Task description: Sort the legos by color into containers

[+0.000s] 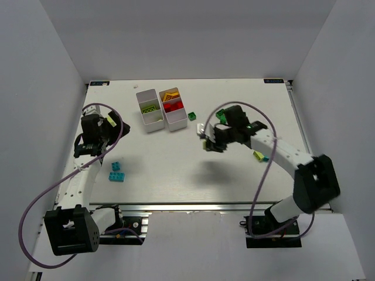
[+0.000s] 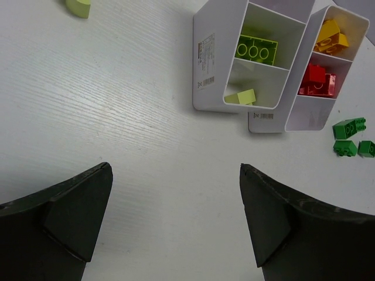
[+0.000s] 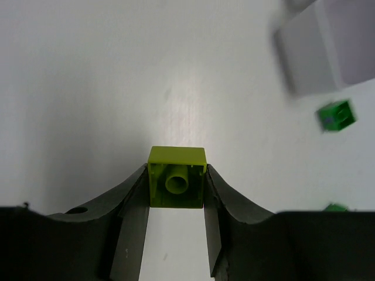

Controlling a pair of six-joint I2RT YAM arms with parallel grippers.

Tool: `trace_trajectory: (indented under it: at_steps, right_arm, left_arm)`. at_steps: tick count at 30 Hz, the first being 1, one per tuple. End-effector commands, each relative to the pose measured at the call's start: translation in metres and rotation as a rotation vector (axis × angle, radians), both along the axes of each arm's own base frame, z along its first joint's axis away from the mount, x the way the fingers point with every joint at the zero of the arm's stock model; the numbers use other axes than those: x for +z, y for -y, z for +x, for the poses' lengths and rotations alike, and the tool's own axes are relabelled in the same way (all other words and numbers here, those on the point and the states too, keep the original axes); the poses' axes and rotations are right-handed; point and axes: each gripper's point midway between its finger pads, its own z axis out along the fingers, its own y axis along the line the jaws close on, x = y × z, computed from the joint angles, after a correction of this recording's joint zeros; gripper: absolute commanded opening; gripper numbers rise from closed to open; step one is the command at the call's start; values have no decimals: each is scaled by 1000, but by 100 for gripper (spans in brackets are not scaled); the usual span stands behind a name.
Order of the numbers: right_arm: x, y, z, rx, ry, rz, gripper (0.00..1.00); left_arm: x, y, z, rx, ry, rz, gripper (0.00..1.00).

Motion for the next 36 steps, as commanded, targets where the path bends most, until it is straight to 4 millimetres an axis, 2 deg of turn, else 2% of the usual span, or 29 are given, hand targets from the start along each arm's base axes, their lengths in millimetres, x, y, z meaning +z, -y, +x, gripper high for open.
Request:
trace_trajectory:
  at_steps: [1, 2, 3, 5, 6, 8, 9, 11, 12, 13, 14, 15, 17, 22, 26, 30, 33, 36]
  right_arm:
    - [64, -86, 56, -186, -38, 258, 0]
    - [71, -102, 66, -225, -68, 290, 0]
    - [86, -129, 85, -217, -40, 332, 0]
    - [101, -154, 105, -234, -23, 380, 0]
    - [111, -176, 123, -251, 11, 413, 0]
    - [113, -193, 138, -244, 43, 429, 0]
    - [121, -208, 157, -271, 106, 475, 0]
    - [126, -221, 171, -278, 155, 513, 0]
    - [114, -230, 179, -283, 159, 515, 0]
    - [134, -238, 186, -275, 207, 570, 0]
    - [136, -246, 188, -268, 226, 584, 0]
    - [123, -254, 196, -280, 234, 577, 0]
    - [127, -268, 206, -293, 273, 622, 0]
    - [123, -290, 216, -300, 324, 671, 4]
    - [109, -302, 219, -296, 331, 672, 6]
    - [101, -304, 218, -295, 326, 663, 12]
    - [90, -303, 219, -301, 324, 646, 23]
    - [79, -303, 219, -300, 326, 633, 27]
  left_arm:
    - [12, -2, -3, 9, 39, 3, 98]
    - [13, -2, -2, 9, 40, 3, 98]
    - [14, -3, -3, 12, 45, 1, 98]
    - [14, -3, -4, 18, 46, 0, 98]
    - [15, -3, -4, 19, 48, -3, 98]
    - [16, -3, -5, 22, 52, -6, 98]
    - [14, -3, -6, 26, 49, -12, 98]
    - [13, -3, -7, 27, 47, -17, 98]
    - [12, -2, -8, 28, 47, -20, 98]
    - [12, -2, -8, 28, 47, -20, 98]
    - [12, -1, -9, 25, 43, -24, 98]
    - [12, -1, -8, 24, 43, -23, 98]
    - [12, -2, -9, 26, 40, -18, 98]
    - [8, -3, -10, 26, 21, -10, 98]
    - [6, -4, -12, 27, 17, -8, 98]
    - [5, -4, -13, 28, 11, -4, 98]
    - [7, -5, -12, 29, 12, -2, 98]
    - [8, -5, -10, 29, 12, -3, 98]
